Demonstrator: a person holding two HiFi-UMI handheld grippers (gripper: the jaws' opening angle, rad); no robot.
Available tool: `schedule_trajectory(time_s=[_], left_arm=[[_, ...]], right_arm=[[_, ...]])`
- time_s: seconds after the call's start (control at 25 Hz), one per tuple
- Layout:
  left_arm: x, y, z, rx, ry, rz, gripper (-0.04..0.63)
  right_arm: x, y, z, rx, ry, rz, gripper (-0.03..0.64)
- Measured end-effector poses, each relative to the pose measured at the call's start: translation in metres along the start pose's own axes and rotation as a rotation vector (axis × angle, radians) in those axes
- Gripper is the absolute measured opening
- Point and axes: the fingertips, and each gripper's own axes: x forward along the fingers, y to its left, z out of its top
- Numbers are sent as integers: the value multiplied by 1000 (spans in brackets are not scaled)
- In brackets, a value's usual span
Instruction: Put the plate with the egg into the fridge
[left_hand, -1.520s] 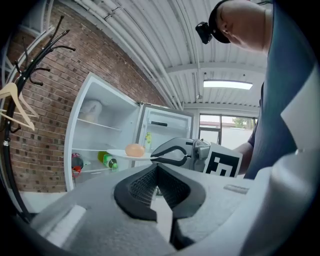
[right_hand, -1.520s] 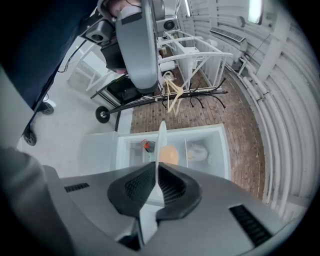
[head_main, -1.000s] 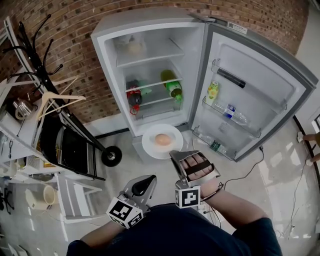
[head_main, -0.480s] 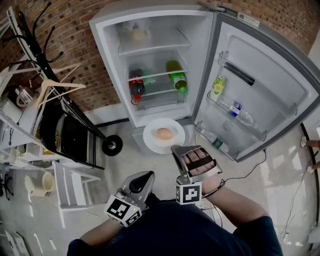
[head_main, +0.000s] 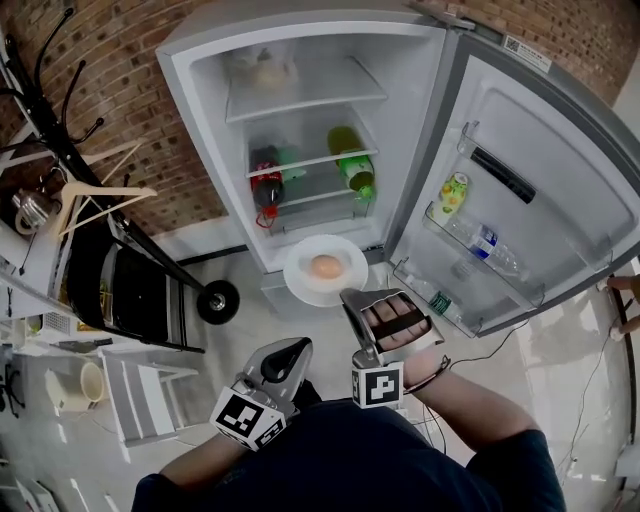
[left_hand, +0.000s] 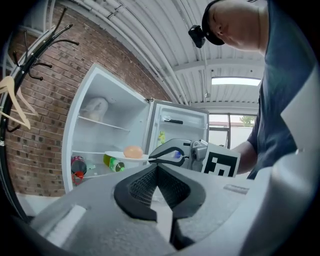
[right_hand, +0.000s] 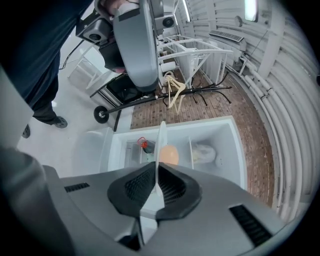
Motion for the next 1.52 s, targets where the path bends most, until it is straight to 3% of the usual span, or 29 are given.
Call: schedule_trajectory(time_s=[0.8, 1.12, 1.52], left_arm=[[54, 170, 38, 41, 26, -179, -3], [71, 194, 43, 17, 11, -161, -3], [88, 210, 53, 22, -14, -76, -3]], right_arm=[[172, -45, 3, 39, 162, 6, 23], [214, -49, -11, 25, 175, 28, 23], [266, -45, -32, 14, 156, 56, 23]])
